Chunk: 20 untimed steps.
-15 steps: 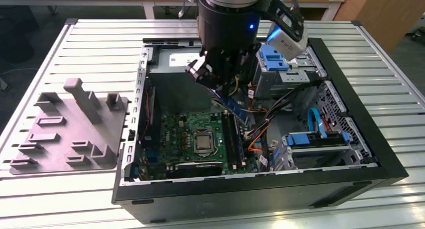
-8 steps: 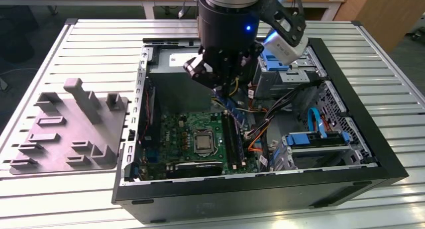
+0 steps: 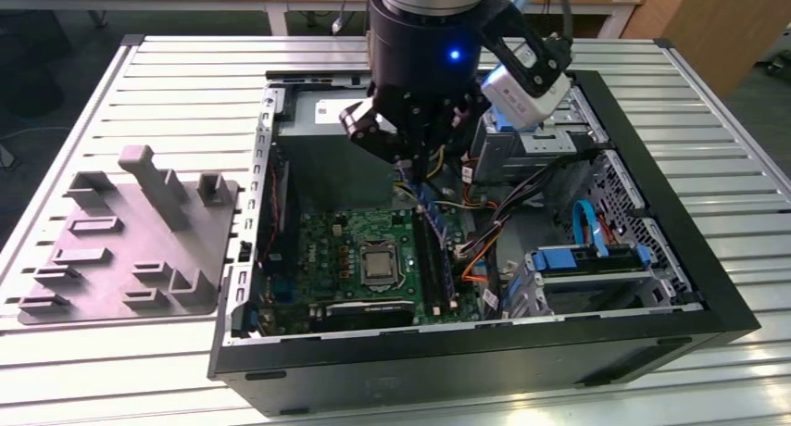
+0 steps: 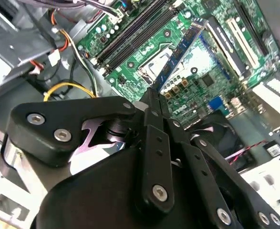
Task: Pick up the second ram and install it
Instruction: 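Insert the second ram into the second slot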
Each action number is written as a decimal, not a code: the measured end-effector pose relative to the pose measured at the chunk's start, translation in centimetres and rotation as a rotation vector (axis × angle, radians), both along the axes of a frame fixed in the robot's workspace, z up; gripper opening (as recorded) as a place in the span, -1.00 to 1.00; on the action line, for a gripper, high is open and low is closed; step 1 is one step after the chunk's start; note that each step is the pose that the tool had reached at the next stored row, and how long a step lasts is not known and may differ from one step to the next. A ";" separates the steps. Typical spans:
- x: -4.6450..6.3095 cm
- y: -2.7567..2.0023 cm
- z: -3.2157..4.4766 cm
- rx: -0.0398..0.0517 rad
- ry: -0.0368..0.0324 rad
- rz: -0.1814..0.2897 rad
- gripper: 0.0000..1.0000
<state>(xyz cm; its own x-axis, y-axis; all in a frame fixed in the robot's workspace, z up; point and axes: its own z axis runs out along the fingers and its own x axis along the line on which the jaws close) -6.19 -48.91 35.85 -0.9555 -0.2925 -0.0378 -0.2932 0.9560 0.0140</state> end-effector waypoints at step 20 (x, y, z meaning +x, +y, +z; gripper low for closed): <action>0.0 0.00 -0.19 0.0009 -0.0001 -0.270 -0.77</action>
<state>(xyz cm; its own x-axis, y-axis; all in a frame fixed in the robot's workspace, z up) -6.19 -48.91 35.67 -0.9989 -0.0271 -0.0380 -0.0277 0.9995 0.0149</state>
